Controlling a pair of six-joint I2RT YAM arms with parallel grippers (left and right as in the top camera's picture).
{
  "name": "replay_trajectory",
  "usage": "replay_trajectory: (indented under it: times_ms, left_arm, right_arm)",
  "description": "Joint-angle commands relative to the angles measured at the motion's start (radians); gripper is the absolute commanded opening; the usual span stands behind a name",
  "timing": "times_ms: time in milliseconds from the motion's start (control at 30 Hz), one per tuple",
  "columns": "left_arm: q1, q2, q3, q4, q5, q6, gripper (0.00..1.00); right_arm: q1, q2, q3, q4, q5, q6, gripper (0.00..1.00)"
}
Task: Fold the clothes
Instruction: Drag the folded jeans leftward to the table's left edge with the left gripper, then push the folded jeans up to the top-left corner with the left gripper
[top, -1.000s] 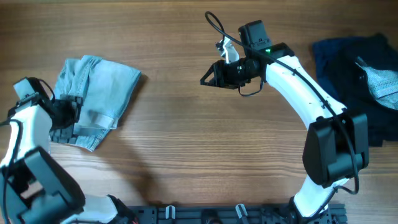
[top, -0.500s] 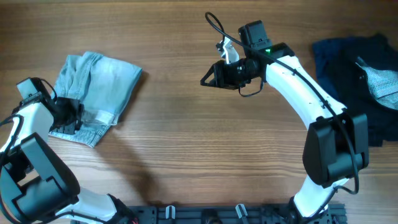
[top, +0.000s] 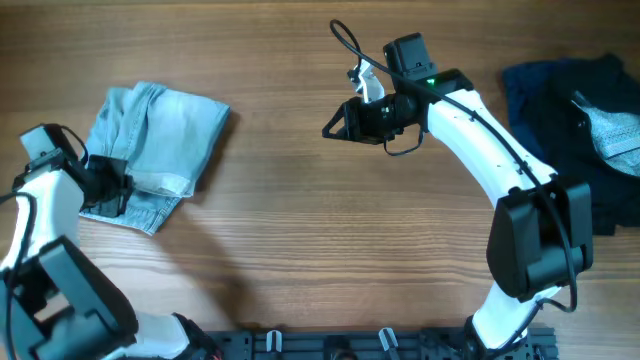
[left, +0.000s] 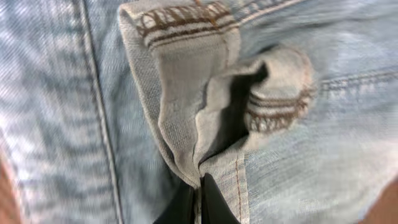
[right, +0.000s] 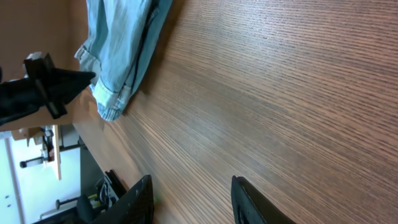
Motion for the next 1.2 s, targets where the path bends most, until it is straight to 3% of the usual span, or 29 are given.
replay_trajectory:
  times_ms: [0,433,800,900,1000,1067,1100,1167]
  left_arm:
    - [0.002,-0.064,0.002,-0.032,0.005,0.03,0.04]
    - [0.003,-0.182,0.013,-0.147,-0.197,0.079,0.04]
    - [0.124,-0.185,0.013,-0.239,-0.277,0.08,0.04]
    - [0.124,-0.185,0.013,-0.22,-0.276,0.08,0.13]
    - [0.124,-0.185,0.012,-0.196,-0.237,0.08,0.14]
    - [0.124,-0.185,0.012,-0.185,-0.22,0.08,0.49]
    - [0.124,-0.185,0.012,-0.184,-0.22,0.08,0.58]
    - [0.124,-0.187,0.016,-0.179,-0.142,0.17,0.59]
  right_arm:
    - [0.003,-0.024,-0.003,-0.001,0.007,-0.023,0.41]
    - [0.003,-0.024,-0.003,-0.012,0.008,-0.024,0.41]
    - [0.003,-0.024,-0.003,-0.012,0.008,-0.027,0.41]
    - [0.003,-0.024,-0.003,-0.011,0.011,-0.031,0.41]
    - [0.003,-0.024,-0.003,-0.01,0.011,-0.031,0.41]
    - [0.003,-0.024,-0.003,-0.008,0.011,-0.031,0.41]
    - [0.003,-0.024,-0.003,-0.009,0.011,-0.031,0.42]
    - [0.003,-0.024,-0.003,-0.009,0.011,-0.031,0.42]
